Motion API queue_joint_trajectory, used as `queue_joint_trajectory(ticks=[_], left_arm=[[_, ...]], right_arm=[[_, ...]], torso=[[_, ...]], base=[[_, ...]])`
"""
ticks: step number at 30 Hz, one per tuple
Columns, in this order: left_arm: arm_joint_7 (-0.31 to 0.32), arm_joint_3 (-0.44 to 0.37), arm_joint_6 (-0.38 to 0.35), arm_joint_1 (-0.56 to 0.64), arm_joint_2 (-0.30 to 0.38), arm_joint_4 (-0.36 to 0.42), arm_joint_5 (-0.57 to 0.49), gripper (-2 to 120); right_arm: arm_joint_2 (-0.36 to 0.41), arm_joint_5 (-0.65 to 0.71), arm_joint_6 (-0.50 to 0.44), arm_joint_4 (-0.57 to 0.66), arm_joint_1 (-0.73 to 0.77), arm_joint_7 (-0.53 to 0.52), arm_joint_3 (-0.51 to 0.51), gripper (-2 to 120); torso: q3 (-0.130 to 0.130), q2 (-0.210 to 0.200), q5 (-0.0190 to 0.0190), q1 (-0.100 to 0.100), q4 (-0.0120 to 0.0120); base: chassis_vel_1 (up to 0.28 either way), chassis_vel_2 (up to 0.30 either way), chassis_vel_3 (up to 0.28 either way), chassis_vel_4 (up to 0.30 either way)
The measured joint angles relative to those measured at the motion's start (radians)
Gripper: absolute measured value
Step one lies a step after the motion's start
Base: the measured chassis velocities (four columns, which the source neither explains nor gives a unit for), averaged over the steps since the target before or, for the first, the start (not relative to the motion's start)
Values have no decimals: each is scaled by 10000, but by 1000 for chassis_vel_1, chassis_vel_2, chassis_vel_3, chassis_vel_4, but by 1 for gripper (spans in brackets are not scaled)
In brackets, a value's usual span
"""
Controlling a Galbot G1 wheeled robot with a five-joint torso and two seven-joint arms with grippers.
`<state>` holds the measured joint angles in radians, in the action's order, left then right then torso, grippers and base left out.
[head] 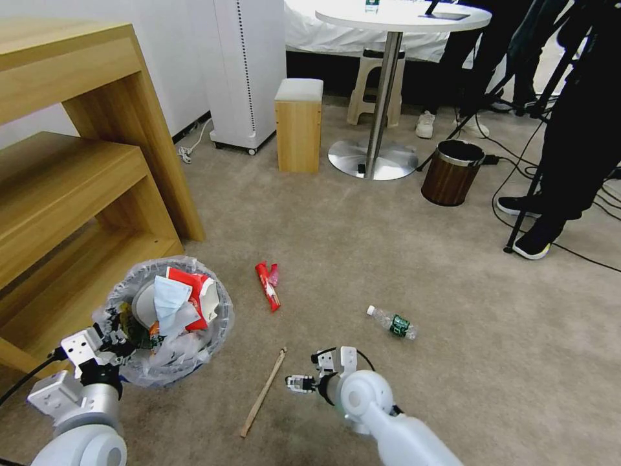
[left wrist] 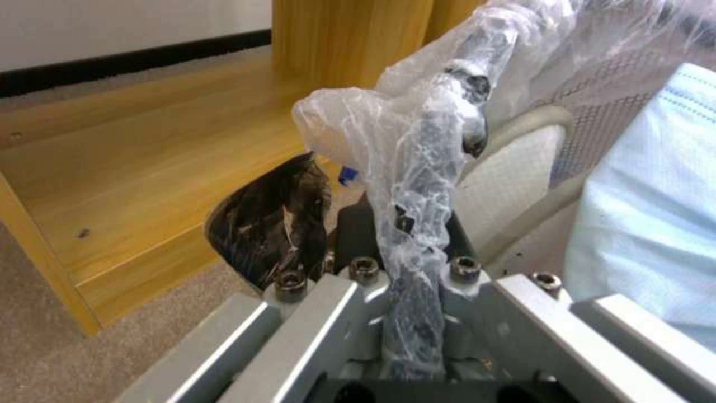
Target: Pick up the trash bin and place the garbage on the floor into it.
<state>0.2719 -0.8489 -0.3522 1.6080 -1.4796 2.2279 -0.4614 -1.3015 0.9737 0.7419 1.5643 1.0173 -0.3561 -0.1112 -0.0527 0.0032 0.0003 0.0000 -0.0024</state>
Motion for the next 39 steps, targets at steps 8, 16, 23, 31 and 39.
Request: queue_joint_trajectory(ticks=[8, 16, 23, 31, 39], left_arm=[[40, 74, -14, -25, -99, -76, 232, 1], [44, 192, -14, -18, -238, -152, 438, 1], [45, 196, 42, -18, -291, -157, 497, 1], [45, 176, 85, -12, -303, -183, 503, 1], [42, 191, 101, -38, -287, -245, 503, 1]], right_arm=[[-610, -613, 5, -1159, -635, 1469, -52, 100], [-1533, -2166, -17, -2737, -1014, 2864, 276, 100], [-2307, -2855, -155, -3806, -1236, 3209, 604, 96], [-2680, -3185, -392, -4395, -1404, 3310, 769, 71], [-2732, -3437, -510, -4650, -1468, 3358, 916, 43]], torso=[[0, 0, -3, 0, 2], [0, 0, -5, 0, 1], [0, 0, -6, 0, 1], [0, 0, -5, 0, 1], [0, 0, -5, 0, 1]], base=[[0, 0, 0, 0], [0, 0, 0, 0], [0, 0, 0, 0], [0, 0, 0, 0], [0, 0, 0, 0]])
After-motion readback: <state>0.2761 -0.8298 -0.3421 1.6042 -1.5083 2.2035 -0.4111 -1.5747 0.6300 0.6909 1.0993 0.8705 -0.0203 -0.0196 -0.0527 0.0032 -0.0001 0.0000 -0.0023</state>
